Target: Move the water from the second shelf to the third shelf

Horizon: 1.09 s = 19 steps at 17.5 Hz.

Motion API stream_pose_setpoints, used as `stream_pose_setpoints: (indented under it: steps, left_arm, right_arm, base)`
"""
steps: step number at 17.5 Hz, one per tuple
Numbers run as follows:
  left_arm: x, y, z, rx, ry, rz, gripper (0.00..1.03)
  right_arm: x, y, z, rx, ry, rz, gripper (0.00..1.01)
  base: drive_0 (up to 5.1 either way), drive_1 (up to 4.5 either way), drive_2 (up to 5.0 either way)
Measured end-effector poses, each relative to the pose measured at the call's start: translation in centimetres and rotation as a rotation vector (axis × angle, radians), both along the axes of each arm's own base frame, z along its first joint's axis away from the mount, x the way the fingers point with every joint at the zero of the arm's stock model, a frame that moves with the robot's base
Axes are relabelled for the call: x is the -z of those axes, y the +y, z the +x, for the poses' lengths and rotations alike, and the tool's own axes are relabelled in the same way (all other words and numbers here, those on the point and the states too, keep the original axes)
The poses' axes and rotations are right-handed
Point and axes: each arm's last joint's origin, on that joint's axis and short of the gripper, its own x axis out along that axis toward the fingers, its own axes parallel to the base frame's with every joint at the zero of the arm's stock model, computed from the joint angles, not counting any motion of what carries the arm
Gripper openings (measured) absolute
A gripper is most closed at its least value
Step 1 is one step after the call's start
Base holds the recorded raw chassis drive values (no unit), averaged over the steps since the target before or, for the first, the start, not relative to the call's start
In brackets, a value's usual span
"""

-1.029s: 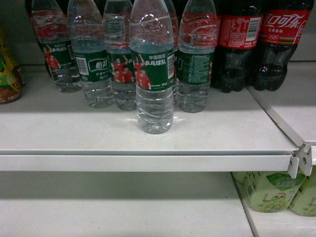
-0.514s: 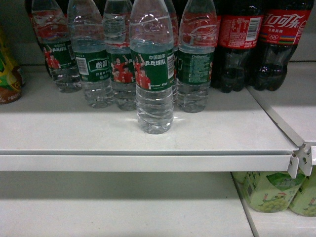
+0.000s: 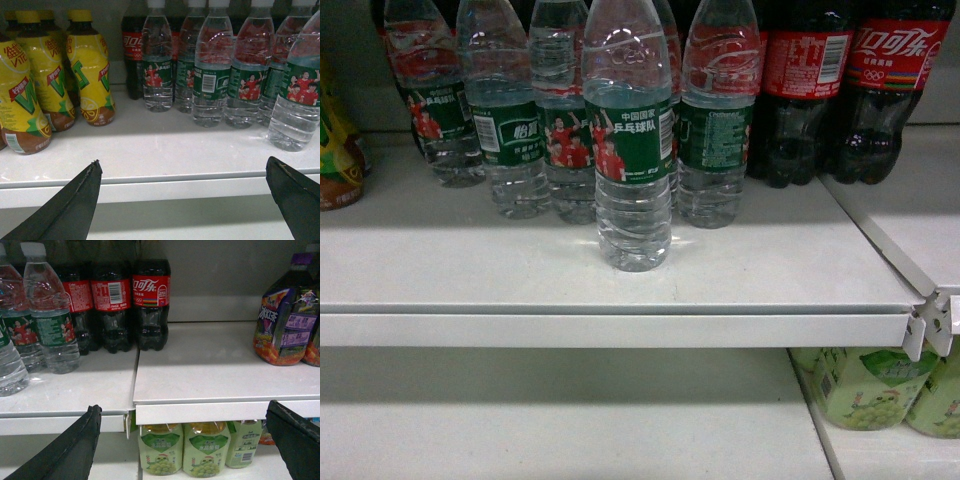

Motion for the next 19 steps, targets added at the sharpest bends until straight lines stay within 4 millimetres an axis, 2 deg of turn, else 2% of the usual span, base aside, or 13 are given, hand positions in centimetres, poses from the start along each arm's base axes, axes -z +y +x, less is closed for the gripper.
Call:
stream_pose_setpoints:
  steps: [6,7,10,11,12,13,14,15,16,19]
  left_arm:
    - [0.0,0.0,0.0,0.002,-0.001,0.0,0.98]
    - [0.0,0.0,0.0,-0.002,0.0,0.0,0.98]
    - [0.0,0.0,0.0,0.0,0.0,0.0,0.98]
    - [0.0,0.0,0.0,0.0,0.0,0.0,0.98]
    - [0.0,0.0,0.0,0.0,0.0,0.0,0.98]
    - [0.0,0.0,0.0,0.0,0.0,0.0,0.98]
    - [0.0,0.0,0.0,0.0,0.0,0.0,0.98]
    - [0.0,0.0,0.0,0.0,0.0,0.0,0.98]
    - [0.0,0.0,0.0,0.0,0.0,0.0,0.98]
    - [0.0,0.0,0.0,0.0,0.0,0.0,0.98]
  right_arm:
    - [-0.2,-0.6,0.5,-0.088,0.073,0.073,0.98]
    - [-0.9,-1.1,1.0,-0.089,0.073,0.101,0.98]
    - [-5.1,-2.0,3.5,-0.134,-0.049,0.081,0.98]
    - [-6.2,-2.3,4.9,-0.131,-0.072,0.074,0.98]
    - [-7.6,-2.6,7.4,-0.132,-0.088,0.065,0.98]
    - [-8.1,-1.3,12.3,-0.21,-0.04,0.042,0.98]
    - [-5.5,2.6,14.3,-0.325,0.032,0.003,0.98]
    - [-3.7,5.6,15.0,-0.403,0.083,-0.01,0.98]
    - [-2.9,7.1,15.1,-0.448,0.107,-0.016,0.98]
    - [-2.0,11.9,15.9,-0.578,0.155,-0.021,0.98]
  base:
    - [0.0,0.0,0.0]
    - [0.0,0.0,0.0]
    - [0.0,0.0,0.0]
    - [0.0,0.0,0.0]
    - [0.0,0.0,0.0]
    - [0.0,0.0,0.0]
    - [0.0,0.0,0.0]
    - [0.0,0.0,0.0]
    - [0.0,0.0,0.0]
    - [0.0,0.0,0.0]
